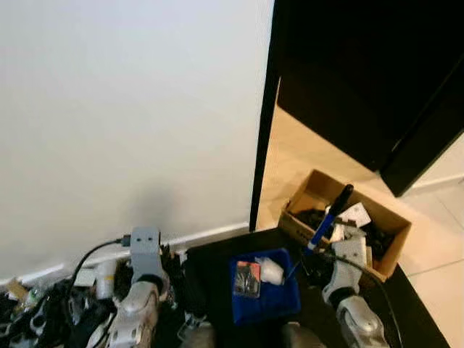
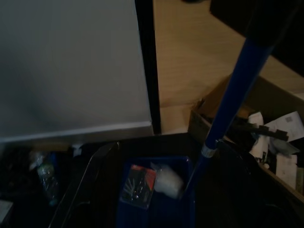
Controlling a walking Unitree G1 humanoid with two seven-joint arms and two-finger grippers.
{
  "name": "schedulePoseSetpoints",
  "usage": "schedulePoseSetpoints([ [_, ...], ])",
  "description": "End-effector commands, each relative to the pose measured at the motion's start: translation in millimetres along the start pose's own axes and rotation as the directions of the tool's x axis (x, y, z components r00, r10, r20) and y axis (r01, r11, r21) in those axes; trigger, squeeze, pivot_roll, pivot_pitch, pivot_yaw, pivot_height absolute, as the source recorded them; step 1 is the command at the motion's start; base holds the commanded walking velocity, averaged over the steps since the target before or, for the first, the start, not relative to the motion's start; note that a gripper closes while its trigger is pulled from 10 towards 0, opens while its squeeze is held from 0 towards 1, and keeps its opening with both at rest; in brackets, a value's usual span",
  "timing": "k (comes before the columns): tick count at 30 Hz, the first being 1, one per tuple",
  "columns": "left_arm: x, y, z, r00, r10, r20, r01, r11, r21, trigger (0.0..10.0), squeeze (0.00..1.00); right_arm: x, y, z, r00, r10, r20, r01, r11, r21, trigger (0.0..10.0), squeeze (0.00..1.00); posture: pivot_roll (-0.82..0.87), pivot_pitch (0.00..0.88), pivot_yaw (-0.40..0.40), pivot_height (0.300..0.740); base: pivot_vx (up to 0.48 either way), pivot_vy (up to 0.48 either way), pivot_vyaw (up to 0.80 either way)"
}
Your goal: Sweep floor
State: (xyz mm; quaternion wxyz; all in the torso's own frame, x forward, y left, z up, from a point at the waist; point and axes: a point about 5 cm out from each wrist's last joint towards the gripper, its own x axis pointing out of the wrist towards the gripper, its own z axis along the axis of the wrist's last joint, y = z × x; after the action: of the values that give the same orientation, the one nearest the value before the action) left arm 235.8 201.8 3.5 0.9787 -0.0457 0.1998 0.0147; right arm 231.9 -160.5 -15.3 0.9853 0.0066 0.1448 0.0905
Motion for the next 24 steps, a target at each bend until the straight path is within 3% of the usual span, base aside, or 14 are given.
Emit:
schedulePoseSetpoints([
  [1, -0.4, 0.3, -10.5, 1.000, 0.009, -0.024, -0.011, 0.998, -0.057, 10.0, 0.00, -1.2, -1.9, -6.6, 0.999, 0.013, -0.038, -0.013, 1.000, -0.009, 10.0, 0.00, 0.10, 0.059, 0.003, 0.740, 0.000, 0.000, 0.00],
  [5, 6.1, -4.9, -19.7, 0.999, -0.005, -0.048, 0.006, 1.000, 0.003, 10.0, 0.00, -0.1, -4.1, -11.6, 0.997, 0.022, -0.078, -0.020, 0.999, 0.028, 10.0, 0.00, 0.10, 0.048, -0.007, 0.740, 0.000, 0.000, 0.00],
  [8, 10.4, -7.2, -20.5, 0.998, -0.036, -0.043, 0.035, 0.999, -0.031, 10.0, 0.00, 0.8, -6.0, -9.6, 0.996, 0.038, -0.083, -0.039, 0.999, -0.010, 10.0, 0.00, 0.09, 0.042, -0.005, 0.740, 0.000, 0.000, 0.00],
  [13, 11.6, -8.5, -24.4, 0.996, -0.063, -0.058, 0.061, 0.997, -0.049, 10.0, 0.00, 4.3, -10.7, -5.9, 0.997, 0.016, -0.072, -0.015, 1.000, 0.008, 10.0, 0.00, 0.09, 0.036, 0.000, 0.740, 0.000, 0.000, 0.00],
  [16, 13.2, -12.1, -27.0, 0.992, -0.096, -0.084, 0.093, 0.995, -0.028, 10.0, 0.00, 2.9, -4.6, -11.1, 0.992, 0.081, -0.096, -0.082, 0.997, -0.010, 10.0, 0.00, 0.08, 0.025, -0.010, 0.740, 0.000, 0.000, 0.00],
  [22, 14.0, -14.2, -30.7, 0.988, -0.126, -0.088, 0.115, 0.986, -0.117, 10.0, 0.00, 1.3, -5.8, -14.1, 0.991, 0.076, -0.107, -0.077, 0.997, -0.001, 10.0, 0.00, 0.08, 0.018, -0.016, 0.740, 0.000, 0.000, 0.00],
  [24, 12.6, -15.1, -32.9, 0.987, -0.136, -0.080, 0.128, 0.987, -0.096, 10.0, 0.00, -1.2, -7.3, -15.8, 0.992, 0.061, -0.107, -0.062, 0.998, -0.009, 10.0, 0.00, 0.07, 0.018, -0.022, 0.740, 0.000, 0.000, 0.00],
])
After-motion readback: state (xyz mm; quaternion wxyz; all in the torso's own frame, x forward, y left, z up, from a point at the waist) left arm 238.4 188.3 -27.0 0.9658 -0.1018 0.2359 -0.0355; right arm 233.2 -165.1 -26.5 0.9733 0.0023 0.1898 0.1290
